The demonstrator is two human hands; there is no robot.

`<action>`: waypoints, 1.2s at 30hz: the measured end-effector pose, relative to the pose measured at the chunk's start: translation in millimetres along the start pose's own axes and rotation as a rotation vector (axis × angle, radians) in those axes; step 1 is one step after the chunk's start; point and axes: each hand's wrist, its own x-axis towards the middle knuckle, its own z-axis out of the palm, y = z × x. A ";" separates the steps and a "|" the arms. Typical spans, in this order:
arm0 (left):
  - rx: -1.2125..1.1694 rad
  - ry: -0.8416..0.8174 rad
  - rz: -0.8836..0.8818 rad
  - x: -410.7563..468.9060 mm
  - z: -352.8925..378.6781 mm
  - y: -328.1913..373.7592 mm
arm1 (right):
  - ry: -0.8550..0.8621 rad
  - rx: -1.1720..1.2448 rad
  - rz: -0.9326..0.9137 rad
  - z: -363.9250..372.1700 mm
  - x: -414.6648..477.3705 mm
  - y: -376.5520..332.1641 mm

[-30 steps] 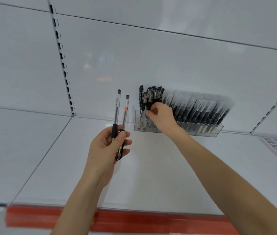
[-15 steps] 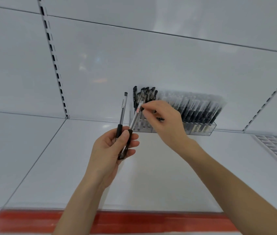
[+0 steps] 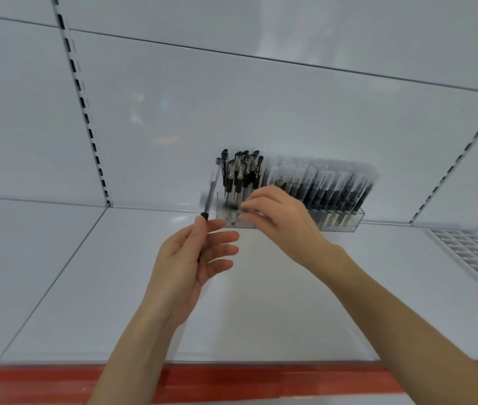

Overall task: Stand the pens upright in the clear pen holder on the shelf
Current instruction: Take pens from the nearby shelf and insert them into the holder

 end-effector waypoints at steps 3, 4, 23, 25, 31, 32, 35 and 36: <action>0.033 0.072 0.011 0.3 -7.5 0.1 | 0.090 0.304 0.437 -4.5 3.6 0.4; 0.044 0.093 0.018 0.3 -9.9 -0.3 | 0.109 0.429 0.566 -6.5 7.2 0.8; 0.190 0.099 0.101 1.9 -23.7 -7.5 | -0.062 0.214 0.716 41.5 28.2 26.9; 0.184 0.088 0.103 2.9 -25.1 -8.8 | -0.044 0.209 0.715 41.2 30.1 27.7; 0.189 0.105 0.124 6.3 -24.2 -8.7 | -0.085 0.095 0.686 43.2 32.8 33.7; 0.180 0.110 0.131 6.7 -23.7 -7.8 | -0.096 0.081 0.685 42.9 34.2 34.1; 0.172 0.105 0.141 6.3 -22.9 -5.1 | -0.124 0.043 0.686 41.6 36.4 33.5; 0.174 0.103 0.143 6.0 -22.7 -4.2 | -0.135 0.035 0.685 41.5 36.0 33.2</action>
